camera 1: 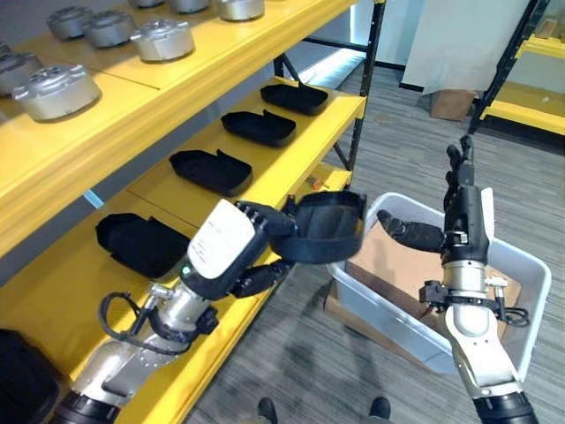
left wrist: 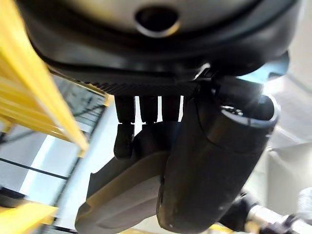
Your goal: Move parts from the plastic box to the shelf.
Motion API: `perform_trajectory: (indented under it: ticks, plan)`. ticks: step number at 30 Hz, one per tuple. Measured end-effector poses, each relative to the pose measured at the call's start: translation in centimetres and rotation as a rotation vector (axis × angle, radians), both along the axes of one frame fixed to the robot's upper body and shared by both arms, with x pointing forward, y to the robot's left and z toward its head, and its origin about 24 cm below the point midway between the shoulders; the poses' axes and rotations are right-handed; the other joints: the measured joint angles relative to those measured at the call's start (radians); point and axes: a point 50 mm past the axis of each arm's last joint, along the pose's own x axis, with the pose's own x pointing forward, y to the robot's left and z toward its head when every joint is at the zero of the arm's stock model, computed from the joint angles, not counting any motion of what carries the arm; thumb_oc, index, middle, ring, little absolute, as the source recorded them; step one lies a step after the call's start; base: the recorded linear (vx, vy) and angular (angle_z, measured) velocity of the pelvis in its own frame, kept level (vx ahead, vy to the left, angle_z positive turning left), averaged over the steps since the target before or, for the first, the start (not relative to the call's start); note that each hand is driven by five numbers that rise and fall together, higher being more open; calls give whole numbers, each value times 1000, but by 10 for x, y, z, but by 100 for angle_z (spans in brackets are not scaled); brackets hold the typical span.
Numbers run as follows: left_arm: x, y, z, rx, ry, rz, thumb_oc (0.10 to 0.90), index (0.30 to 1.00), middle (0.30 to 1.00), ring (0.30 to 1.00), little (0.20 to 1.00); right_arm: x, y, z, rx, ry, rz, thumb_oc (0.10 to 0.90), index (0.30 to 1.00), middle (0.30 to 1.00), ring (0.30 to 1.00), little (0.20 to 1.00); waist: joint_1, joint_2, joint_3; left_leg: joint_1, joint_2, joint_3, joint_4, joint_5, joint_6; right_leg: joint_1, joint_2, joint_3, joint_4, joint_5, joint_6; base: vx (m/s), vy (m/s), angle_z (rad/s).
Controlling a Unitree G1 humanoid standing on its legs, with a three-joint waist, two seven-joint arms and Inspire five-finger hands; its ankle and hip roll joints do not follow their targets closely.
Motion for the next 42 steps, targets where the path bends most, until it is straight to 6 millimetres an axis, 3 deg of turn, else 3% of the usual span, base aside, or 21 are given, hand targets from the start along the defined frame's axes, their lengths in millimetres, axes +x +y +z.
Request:
perform_trajectory:
  ticks: [3, 4, 5, 6, 8, 9, 13, 15, 18, 21, 23, 24, 25, 26, 27, 29, 30, 32, 34, 36, 42]
  plan:
    - [7, -13, 10, 36, -66, -56, 400, 300, 300, 300, 300, -4, -3, -42, -19, 193, -7, 900, 1000, 1000, 1000, 1000, -26, -1, 1, -44, 11, -24, 22, 11, 31, -95, -1, 118, 147, 31, 1, -282, 12, 32]
    - [8, -14, 15, 35, -92, -65, 400, 300, 300, 300, 300, -10, -6, -55, -24, 247, -16, 900, 1000, 1000, 1000, 1000, -37, 6, 3, -58, 30, -64, 17, 34, 44, -171, 39, 191, 356, -156, 39, -287, -95, 80]
    - [9, -13, 18, 36, -111, -64, 400, 300, 300, 300, 300, -19, -9, -64, -34, 290, -22, 900, 1000, 1000, 1000, 1000, -46, 8, 3, -72, 38, -102, -2, 82, 33, -203, 135, 254, 522, -266, -3, -321, -173, 99]
    - [9, -10, 21, 31, -127, -54, 400, 300, 300, 300, 300, -24, -13, -68, -47, 313, -25, 900, 1000, 1000, 1000, 1000, -45, 8, 3, -92, 41, -126, -11, 105, 29, -201, 216, 273, 567, -335, -44, -227, -161, 83]
    - [10, -2, 24, 9, -150, 0, 400, 300, 300, 300, 300, -20, -17, -62, -70, 291, -23, 900, 1000, 1000, 1000, 1000, -10, 9, 3, -123, 30, -139, -22, 138, 8, -122, 275, 232, 337, -383, -144, -204, -191, 14]
    - [10, -1, 21, 1, -135, 21, 400, 300, 300, 300, 300, -15, -16, -58, -59, 274, -20, 900, 1000, 1000, 1000, 1000, -14, 36, 8, -127, 51, -147, -27, 119, -2, -112, 298, 218, 286, -347, -160, -174, -169, -24]
    - [9, -4, 13, 75, -148, 33, 400, 300, 300, 300, 300, -11, -20, -47, -54, 209, -30, 900, 1000, 1000, 1000, 1000, -9, 45, 10, -130, 57, -158, -20, 33, -38, -84, 317, 219, 194, -299, -176, -158, -100, -6]
    - [8, -4, 11, 94, -161, 33, 400, 300, 300, 300, 300, -9, -25, -38, -68, 168, -45, 900, 1000, 1000, 1000, 1000, 4, 74, 9, -147, 57, -164, -17, 27, -34, -95, 333, 243, 191, -275, -171, -205, -62, -17]
    - [7, -5, 9, 86, -152, 38, 400, 300, 300, 300, 300, -11, -28, -38, -80, 172, -56, 900, 1000, 1000, 1000, 1000, 2, 111, 8, -173, 58, -142, 6, 19, -34, -90, 313, 211, 175, -266, -174, -164, 4, 28]
    - [6, -5, 8, 87, -164, 53, 400, 300, 300, 300, 300, -13, -30, -40, -84, 179, -73, 900, 1000, 1000, 1000, 1000, -20, 120, 7, -180, 89, 14, 10, -36, -16, -53, 268, 133, 133, -236, -176, -149, 94, 78]
    - [4, -4, 6, 88, -164, 65, 400, 300, 300, 300, 300, -13, -30, -39, -90, 178, -71, 900, 1000, 1000, 1000, 1000, -14, 118, 8, -184, 91, 43, 32, -36, -11, -51, 251, 124, 134, -235, -178, -93, 149, 19]
    - [3, 1, 1, 92, -148, 91, 400, 300, 300, 300, 300, -12, -30, -38, -91, 174, -68, 900, 1000, 1000, 1000, 1000, -3, 89, 12, -167, 95, 31, 76, -34, -4, -41, 197, 137, 136, -232, -164, -121, 295, 2]
    - [3, 2, 0, 92, -143, 97, 400, 300, 300, 300, 300, -11, -31, -37, -96, 168, -67, 900, 1000, 1000, 1000, 1000, -1, 84, 11, -147, 98, 25, 85, -30, -13, -38, 174, 143, 136, -229, -151, -101, 316, 21]
    - [8, 6, -2, 98, -142, 110, 400, 300, 300, 300, 300, -11, -36, -35, -105, 168, -74, 900, 1000, 1000, 1000, 1000, -19, 61, 14, -130, 159, -3, 169, -52, -64, -22, 123, 130, 141, -215, -131, -71, 385, 27]
    - [8, 7, -1, 102, -142, 118, 400, 300, 300, 300, 300, -11, -38, -34, -105, 168, -76, 900, 1000, 1000, 1000, 1000, -27, 61, 7, -115, 178, 5, 181, -45, -66, -19, 114, 129, 150, -219, -124, -17, 427, 38]
    - [8, 7, -3, 81, -134, 138, 400, 300, 300, 300, 300, -10, -45, -25, -146, 146, -70, 900, 1000, 1000, 1000, 1000, -54, 68, 5, -54, 184, -18, 146, 115, -4, -15, 62, 155, 183, -223, -93, -4, 475, 21]
    - [8, 9, -3, 83, -138, 147, 400, 300, 300, 300, 300, -8, -43, -22, -133, 137, -49, 900, 1000, 1000, 1000, 1000, -52, 63, 2, -29, 139, -32, 120, 47, -34, -11, 31, 169, 168, -193, -53, -6, 278, 6]
    - [9, 12, -1, 78, -152, 174, 400, 300, 300, 300, 300, -6, -34, -23, -116, 132, -2, 900, 1000, 1000, 1000, 1000, -54, 51, -3, -24, 105, -43, 66, 12, -43, -30, 34, 185, 140, -224, -29, -21, 317, 15]
    - [11, 15, -2, 72, -148, 205, 400, 300, 300, 300, 300, -4, -25, -27, -113, 151, 56, 900, 1000, 1000, 1000, 1000, -49, 33, -6, -33, 68, -60, 30, 19, -45, -16, 42, 224, 95, -200, -25, -47, 461, 34]
    - [12, 17, -4, 84, -138, 227, 400, 300, 300, 300, 300, -2, -16, -31, -86, 166, 93, 900, 1000, 1000, 1000, 1000, -14, 25, -8, -24, 38, -47, 24, 14, -38, 14, 13, 179, 51, -150, 9, -43, 300, 9]
    - [7, 22, -3, 90, -156, 219, 400, 300, 300, 300, 300, -2, 3, -36, -24, 168, 141, 900, 1000, 1000, 1000, 1000, 37, 7, -20, -48, 1, -73, -21, 41, -17, 58, -19, 81, -10, -120, 0, -83, 328, 37]
